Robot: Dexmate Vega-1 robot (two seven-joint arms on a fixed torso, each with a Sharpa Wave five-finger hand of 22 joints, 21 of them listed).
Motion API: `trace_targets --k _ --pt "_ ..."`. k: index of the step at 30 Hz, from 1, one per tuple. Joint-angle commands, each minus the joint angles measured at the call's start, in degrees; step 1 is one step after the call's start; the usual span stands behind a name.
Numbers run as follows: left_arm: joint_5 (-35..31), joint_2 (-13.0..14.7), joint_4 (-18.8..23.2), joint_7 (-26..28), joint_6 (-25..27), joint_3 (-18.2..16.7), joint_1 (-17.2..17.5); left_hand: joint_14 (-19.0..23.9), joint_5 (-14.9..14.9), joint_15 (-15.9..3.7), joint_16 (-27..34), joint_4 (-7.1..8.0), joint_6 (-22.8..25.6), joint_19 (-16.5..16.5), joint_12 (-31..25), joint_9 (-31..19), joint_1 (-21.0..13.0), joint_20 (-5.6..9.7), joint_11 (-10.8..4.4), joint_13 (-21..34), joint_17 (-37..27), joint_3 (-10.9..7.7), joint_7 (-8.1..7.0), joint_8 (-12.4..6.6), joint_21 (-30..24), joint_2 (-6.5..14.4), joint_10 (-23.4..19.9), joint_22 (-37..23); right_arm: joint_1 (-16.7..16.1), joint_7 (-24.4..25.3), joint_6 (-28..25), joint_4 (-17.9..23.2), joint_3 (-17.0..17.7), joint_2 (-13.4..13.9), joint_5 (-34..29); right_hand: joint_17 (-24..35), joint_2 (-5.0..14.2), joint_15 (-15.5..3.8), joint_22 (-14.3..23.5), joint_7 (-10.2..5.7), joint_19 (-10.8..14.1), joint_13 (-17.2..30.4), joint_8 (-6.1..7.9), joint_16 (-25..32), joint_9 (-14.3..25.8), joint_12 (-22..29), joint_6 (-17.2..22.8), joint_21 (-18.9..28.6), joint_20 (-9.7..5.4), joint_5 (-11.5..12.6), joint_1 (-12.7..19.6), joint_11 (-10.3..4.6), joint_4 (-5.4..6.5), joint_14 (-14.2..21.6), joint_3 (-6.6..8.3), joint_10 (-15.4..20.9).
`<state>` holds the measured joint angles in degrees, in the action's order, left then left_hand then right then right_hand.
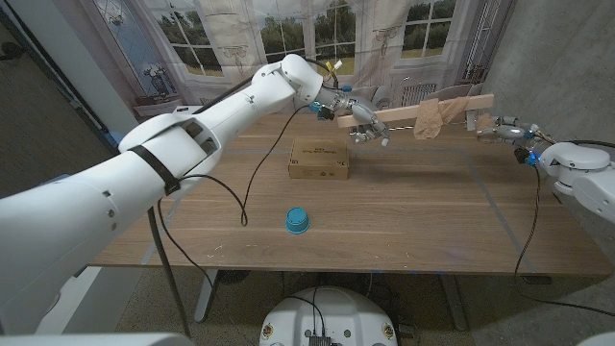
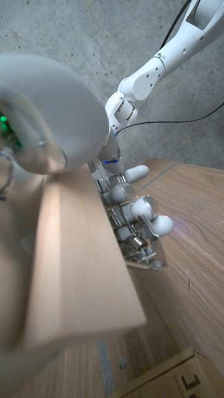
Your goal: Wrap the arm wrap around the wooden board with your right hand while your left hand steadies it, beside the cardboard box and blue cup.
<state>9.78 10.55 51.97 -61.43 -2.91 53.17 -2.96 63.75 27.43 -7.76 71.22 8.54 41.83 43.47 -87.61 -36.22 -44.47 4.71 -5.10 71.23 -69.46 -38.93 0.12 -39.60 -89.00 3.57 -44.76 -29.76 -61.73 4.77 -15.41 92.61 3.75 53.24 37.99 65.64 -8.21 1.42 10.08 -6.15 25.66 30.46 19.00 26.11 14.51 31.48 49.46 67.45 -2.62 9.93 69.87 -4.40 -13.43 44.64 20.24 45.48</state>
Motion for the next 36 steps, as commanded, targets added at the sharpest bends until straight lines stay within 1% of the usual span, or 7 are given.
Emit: trace_targets --k 1,8,16,21,24,30,36 --pt "0.08 -0.96 -3.46 1.0 -1.15 -1.18 -0.31 4.51 0.0 -4.01 0.29 0.11 0.51 -0.01 -2.66 -0.22 -0.77 4.85 -0.52 0.18 -0.2 0.19 -0.02 -0.07 -0.17 0.36 -0.89 -0.25 -0.49 -1.12 2.99 -3.27 -2.23 -2.25 0.33 0.16 9.88 -14.62 0.0 5.48 0.17 0.2 0.11 0.23 0.05 0.18 13.73 0.44 -2.89 0.32 9.76 2.16 3.7 23.04 3.56 12.84" --pt "-0.28 -1.71 -5.65 1.42 -1.73 -1.49 -0.78 4.35 0.0 -3.97 -0.01 0.12 0.43 0.03 -2.66 -0.26 -0.77 4.82 -0.51 0.18 0.16 0.19 -0.05 -0.04 -0.17 0.43 -0.86 -0.23 -1.69 -1.2 4.28 -3.01 -3.21 -2.69 -0.31 0.21 9.85 -14.62 -0.02 5.53 0.15 0.38 -0.12 0.19 0.03 0.16 13.73 0.49 -2.8 0.32 9.88 2.26 3.74 23.2 3.54 12.82" --pt "-0.83 -2.61 -7.69 1.74 -2.56 -1.63 -1.26 4.38 0.0 -3.99 0.0 0.12 0.43 -0.01 -2.68 -0.3 -0.79 4.81 -0.35 0.18 0.12 0.2 0.15 -0.04 -0.24 0.43 -0.93 -0.36 -3.07 -1.48 4.85 -1.48 -4.19 -2.12 -1.29 0.21 9.83 -14.61 -0.03 5.49 0.14 0.47 -0.33 0.08 0.02 0.13 13.81 0.54 -2.77 0.34 9.97 2.35 3.79 23.27 3.52 12.93" --pt "-1.17 -2.65 -7.72 2.16 -2.33 -1.74 -1.19 4.63 0.01 -4.0 0.15 0.11 0.59 0.05 -2.66 -0.28 -0.79 4.89 -0.34 0.18 -0.05 0.2 0.19 -0.07 -0.16 0.4 -0.87 -0.27 -4.25 -1.17 4.8 -0.01 -4.47 -1.49 -1.94 0.32 9.8 -14.6 -0.03 5.5 0.1 0.53 -0.46 0.08 0.02 0.06 13.92 0.56 -2.76 0.35 10.04 2.33 3.81 23.37 3.5 12.92" --pt "-1.36 -2.46 -7.33 2.58 -2.08 -1.83 -1.0 4.64 0.01 -4.02 0.26 0.11 0.49 0.06 -2.67 -0.34 -0.8 4.89 -0.4 0.18 -0.21 0.2 0.08 -0.06 -0.17 0.42 -0.9 -0.29 -5.47 -1.06 5.22 1.03 -4.18 -1.18 -2.09 0.39 9.76 -14.59 -0.03 5.51 0.09 0.54 -0.49 0.06 0.02 0.01 14.01 0.57 -2.76 0.35 10.07 2.36 3.81 23.34 3.5 12.89" --pt "-1.65 -3.51 -9.64 1.96 -2.47 -1.52 -1.55 4.43 0.02 -4.03 0.24 0.12 0.64 0.04 -2.67 -0.34 -0.8 4.88 -0.37 0.18 -0.24 0.2 0.19 -0.09 -0.14 0.43 -0.9 -0.29 -8.44 -0.53 3.85 4.69 -3.52 1.03 -2.73 0.3 9.79 -14.61 -0.04 5.45 0.09 0.61 -0.67 -0.11 0.02 -0.02 14.06 0.61 -2.74 0.35 10.08 2.23 3.88 23.36 3.48 13.0" --pt "-2.13 -3.85 -10.44 2.65 -2.62 -1.63 -1.77 4.38 0.01 -3.94 -0.04 0.13 0.5 0.04 -2.7 -0.31 -0.81 4.86 -0.41 0.18 0.17 0.21 0.11 0.0 -0.13 0.48 -0.96 -0.26 -12.82 0.85 3.83 8.86 -1.6 2.48 -3.27 0.46 9.74 -14.59 -0.05 5.42 0.09 0.63 -0.76 -0.06 0.03 -0.08 14.09 0.63 -2.73 0.35 10.12 2.4 3.86 23.42 3.48 12.99"
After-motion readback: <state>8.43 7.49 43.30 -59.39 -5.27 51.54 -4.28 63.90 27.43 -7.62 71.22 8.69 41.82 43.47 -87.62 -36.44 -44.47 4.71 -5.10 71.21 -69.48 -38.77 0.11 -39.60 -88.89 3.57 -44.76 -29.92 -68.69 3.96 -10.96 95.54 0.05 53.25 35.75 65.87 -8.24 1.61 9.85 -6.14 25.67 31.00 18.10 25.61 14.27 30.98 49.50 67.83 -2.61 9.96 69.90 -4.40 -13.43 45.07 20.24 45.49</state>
